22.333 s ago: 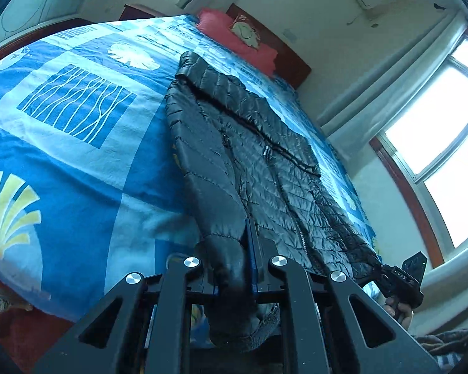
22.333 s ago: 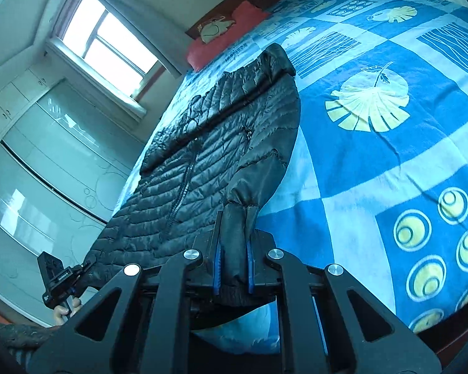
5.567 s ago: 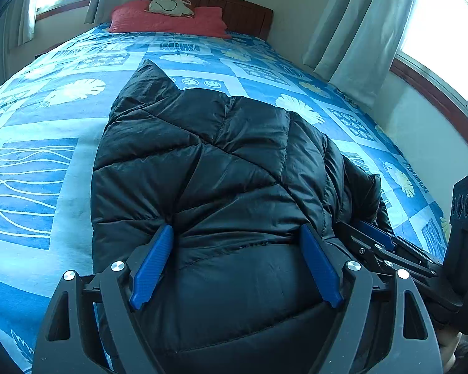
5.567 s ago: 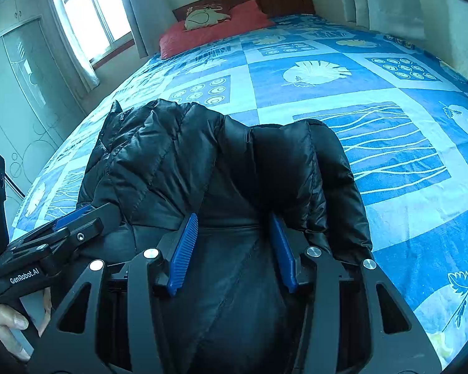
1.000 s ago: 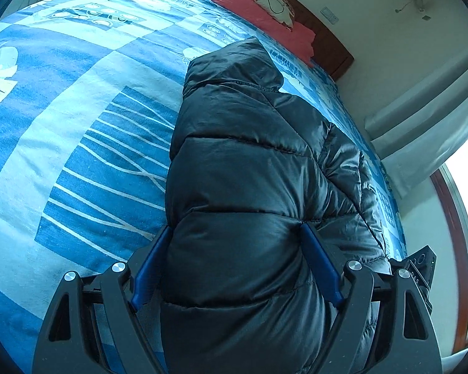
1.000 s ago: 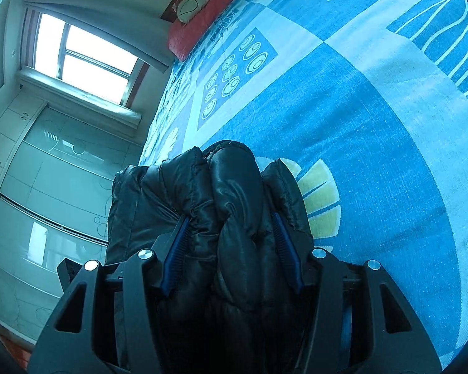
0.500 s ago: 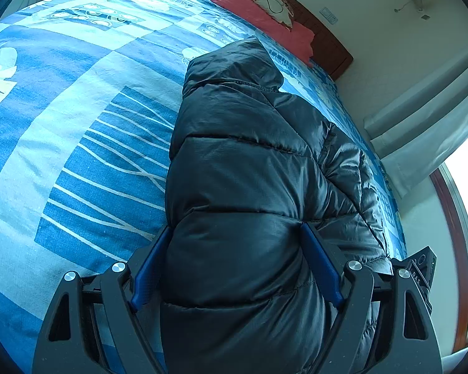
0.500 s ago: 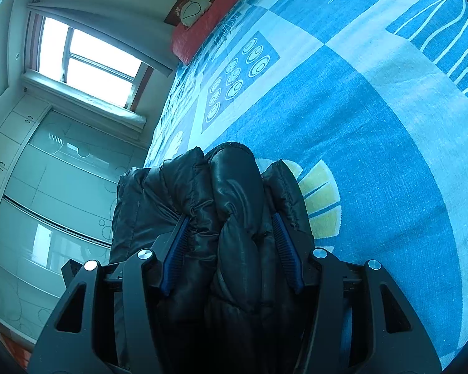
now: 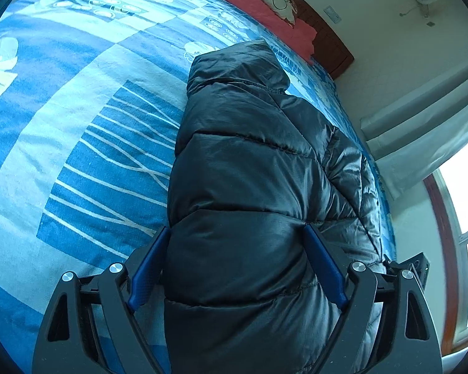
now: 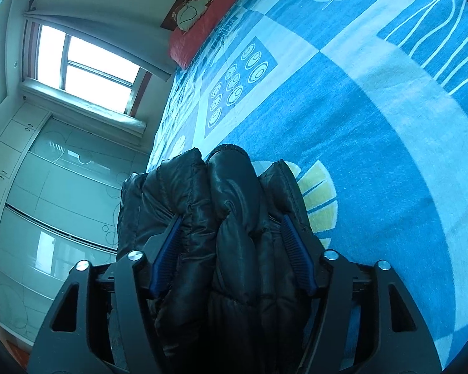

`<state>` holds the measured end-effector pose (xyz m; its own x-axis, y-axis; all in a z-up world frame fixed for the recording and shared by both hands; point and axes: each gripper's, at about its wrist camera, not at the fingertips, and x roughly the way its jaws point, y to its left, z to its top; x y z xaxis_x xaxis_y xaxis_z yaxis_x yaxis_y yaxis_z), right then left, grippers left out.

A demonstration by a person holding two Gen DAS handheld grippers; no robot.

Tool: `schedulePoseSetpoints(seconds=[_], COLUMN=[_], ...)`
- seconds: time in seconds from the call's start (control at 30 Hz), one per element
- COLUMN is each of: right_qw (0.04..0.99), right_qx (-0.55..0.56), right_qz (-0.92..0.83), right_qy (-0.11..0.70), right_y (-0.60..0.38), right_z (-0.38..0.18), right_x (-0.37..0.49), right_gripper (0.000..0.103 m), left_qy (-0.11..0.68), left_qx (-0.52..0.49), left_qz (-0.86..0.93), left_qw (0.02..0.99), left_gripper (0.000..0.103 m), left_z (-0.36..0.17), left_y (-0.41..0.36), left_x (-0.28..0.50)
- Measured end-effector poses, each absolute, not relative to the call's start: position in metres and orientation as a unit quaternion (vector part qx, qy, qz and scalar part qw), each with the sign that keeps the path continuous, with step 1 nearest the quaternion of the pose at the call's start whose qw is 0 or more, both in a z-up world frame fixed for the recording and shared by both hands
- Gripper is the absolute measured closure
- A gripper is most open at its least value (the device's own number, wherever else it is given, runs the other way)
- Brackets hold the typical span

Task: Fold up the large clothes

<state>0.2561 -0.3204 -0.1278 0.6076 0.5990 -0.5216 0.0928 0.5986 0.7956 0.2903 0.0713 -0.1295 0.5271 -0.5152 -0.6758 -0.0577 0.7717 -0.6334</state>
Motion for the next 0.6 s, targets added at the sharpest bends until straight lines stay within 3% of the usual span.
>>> schedulePoseSetpoints(seconds=[0.13,0.6], right_qw=[0.794,0.832], right_qx=[0.424,0.374], right_qz=[0.148,0.057], right_qy=[0.410,0.406], right_y=[-0.328,-0.331], right_z=[-0.124,-0.093], right_x=[0.246,0.197], right_gripper=[0.023,0.023], left_qy=[0.458,0.420], left_qx=[-0.331,-0.221], left_qz=[-0.136,-0.061], left_qw=[0.814,0.878], left_gripper=[0.018,0.019], left_z=[-0.121,-0.077], left_y=[0.080,0.077], left_x=[0.282,0.225])
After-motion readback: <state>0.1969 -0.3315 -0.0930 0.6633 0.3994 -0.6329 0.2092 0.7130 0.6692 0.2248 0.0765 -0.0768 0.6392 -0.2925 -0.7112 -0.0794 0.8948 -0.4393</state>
